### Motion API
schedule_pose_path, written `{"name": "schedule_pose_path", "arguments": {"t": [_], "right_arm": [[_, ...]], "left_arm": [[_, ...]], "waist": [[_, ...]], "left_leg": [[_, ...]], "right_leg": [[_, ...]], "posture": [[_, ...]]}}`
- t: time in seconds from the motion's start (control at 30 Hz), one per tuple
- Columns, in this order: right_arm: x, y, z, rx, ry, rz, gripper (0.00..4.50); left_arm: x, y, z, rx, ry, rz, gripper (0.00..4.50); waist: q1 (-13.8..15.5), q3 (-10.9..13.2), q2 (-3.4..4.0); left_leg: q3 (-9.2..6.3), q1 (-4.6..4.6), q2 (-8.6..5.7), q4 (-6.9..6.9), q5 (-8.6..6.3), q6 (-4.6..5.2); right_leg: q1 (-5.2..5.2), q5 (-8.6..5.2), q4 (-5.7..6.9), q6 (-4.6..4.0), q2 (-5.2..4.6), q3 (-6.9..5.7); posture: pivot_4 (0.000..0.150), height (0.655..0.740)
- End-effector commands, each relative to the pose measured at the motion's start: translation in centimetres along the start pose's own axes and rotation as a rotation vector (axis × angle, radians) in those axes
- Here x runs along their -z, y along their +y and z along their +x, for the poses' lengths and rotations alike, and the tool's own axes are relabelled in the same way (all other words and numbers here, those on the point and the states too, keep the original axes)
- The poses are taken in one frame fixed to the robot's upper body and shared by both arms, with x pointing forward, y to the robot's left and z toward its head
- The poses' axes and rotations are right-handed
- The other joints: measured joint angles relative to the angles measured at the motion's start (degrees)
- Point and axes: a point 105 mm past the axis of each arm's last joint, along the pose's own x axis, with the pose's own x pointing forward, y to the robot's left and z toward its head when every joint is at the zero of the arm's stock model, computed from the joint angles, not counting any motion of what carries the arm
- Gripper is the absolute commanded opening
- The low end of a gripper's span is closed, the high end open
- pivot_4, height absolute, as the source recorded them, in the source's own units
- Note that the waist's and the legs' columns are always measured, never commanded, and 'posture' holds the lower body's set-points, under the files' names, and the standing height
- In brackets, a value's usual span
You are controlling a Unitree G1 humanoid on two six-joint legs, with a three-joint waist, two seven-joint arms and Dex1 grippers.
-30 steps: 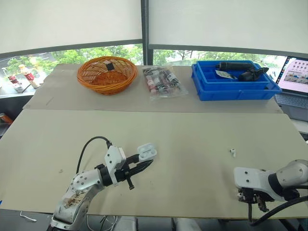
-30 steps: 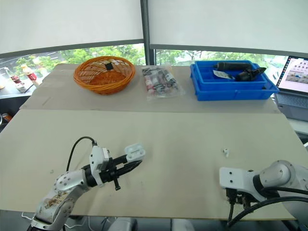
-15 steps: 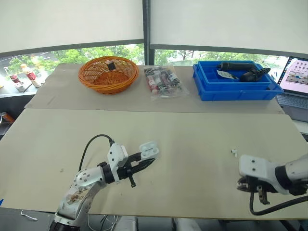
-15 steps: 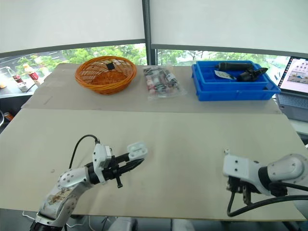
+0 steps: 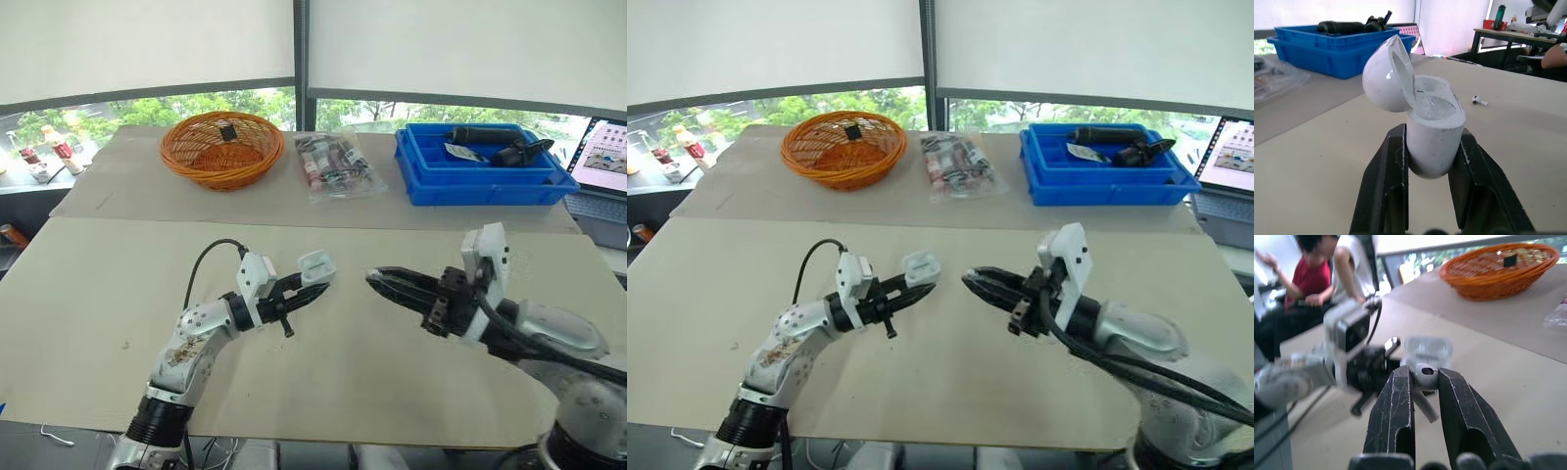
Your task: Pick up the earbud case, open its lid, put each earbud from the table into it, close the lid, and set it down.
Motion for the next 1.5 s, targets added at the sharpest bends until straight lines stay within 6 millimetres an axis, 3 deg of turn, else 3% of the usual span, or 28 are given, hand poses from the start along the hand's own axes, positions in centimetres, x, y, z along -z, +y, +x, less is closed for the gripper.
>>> {"name": "schedule_pose_path", "arguments": {"t": [0.03, 0.27, 0.43, 0.53, 0.7, 1.03, 1.27, 1.5], "right_arm": [[-0.9, 0.5, 1.2, 0.028, -0.080, 0.013, 0.34], [-0.6, 0.5, 4.1, 0.067, -0.212, 0.103, 0.34], [0.1, 0.6, 3.7, 0.073, -0.181, 0.050, 0.34], [1.0, 0.0, 2.1, 0.076, -0.090, -0.043, 0.34], [3.5, -2.6, -2.5, 0.062, 0.219, -0.255, 0.34], [7.3, -5.2, -9.9, -0.245, 0.748, -0.510, 0.34], [9.2, -5.5, -14.0, -0.385, 0.935, -0.527, 0.34], [9.9, -6.0, -16.3, -0.389, 1.001, -0.518, 0.34]], "left_arm": [[-1.2, 0.4, 0.8, 0.005, -0.028, 0.024, 0.59], [-1.5, 0.5, 1.3, 0.004, -0.037, 0.014, 0.59], [-1.5, 0.5, 1.1, -0.003, -0.034, 0.015, 0.59], [-1.1, 0.6, 0.6, -0.011, -0.020, 0.015, 0.59], [-0.7, 0.0, -0.7, 0.015, 0.008, 0.039, 0.59], [-1.2, -2.2, -2.9, 0.051, 0.035, 0.080, 0.59], [-1.9, -3.6, -3.7, 0.060, 0.037, 0.091, 0.59], [-1.9, -4.3, -3.9, 0.075, 0.049, 0.071, 0.59]], "waist": [[-0.04, -0.01, 0.01], [-1.24, -0.03, 0.06], [-1.33, -0.03, 0.06], [-1.33, -0.02, 0.06], [-1.40, -0.01, 0.10], [-1.37, 0.00, 0.09], [-0.84, 0.01, 0.08], [-0.32, 0.03, 0.09]], "left_leg": [[0.00, -0.11, 0.02, 0.02, 0.01, -0.02], [0.00, -0.38, 0.02, 0.00, 0.07, -0.10], [-0.01, -0.39, 0.02, 0.01, 0.07, -0.11], [-0.01, -0.41, 0.00, 0.03, 0.07, -0.11], [0.00, -0.42, 0.00, 0.02, 0.07, -0.10], [0.06, -0.37, 0.01, 0.03, 0.06, -0.09], [0.05, -0.34, 0.03, 0.06, 0.06, -0.09], [0.06, -0.06, 0.03, 0.04, 0.06, -0.09]], "right_leg": [[-0.12, 0.00, 0.04, -0.01, 0.01, -0.01], [-0.58, 0.03, 0.38, -0.05, 0.04, 0.02], [-0.57, 0.03, 0.38, -0.05, 0.03, 0.01], [-0.56, 0.03, 0.36, -0.05, 0.02, 0.01], [-0.50, 0.02, 0.19, -0.04, 0.02, 0.02], [-0.40, 0.02, 0.04, -0.03, 0.02, 0.05], [-0.35, 0.03, 0.04, -0.03, 0.02, 0.04], [-0.06, 0.03, 0.01, -0.02, 0.03, 0.05]], "posture": [[0.150, 0.7114], [0.150, 0.7114], [0.150, 0.7114], [0.150, 0.7114], [0.150, 0.7114], [0.150, 0.7114], [0.150, 0.7114], [0.150, 0.7114]]}}
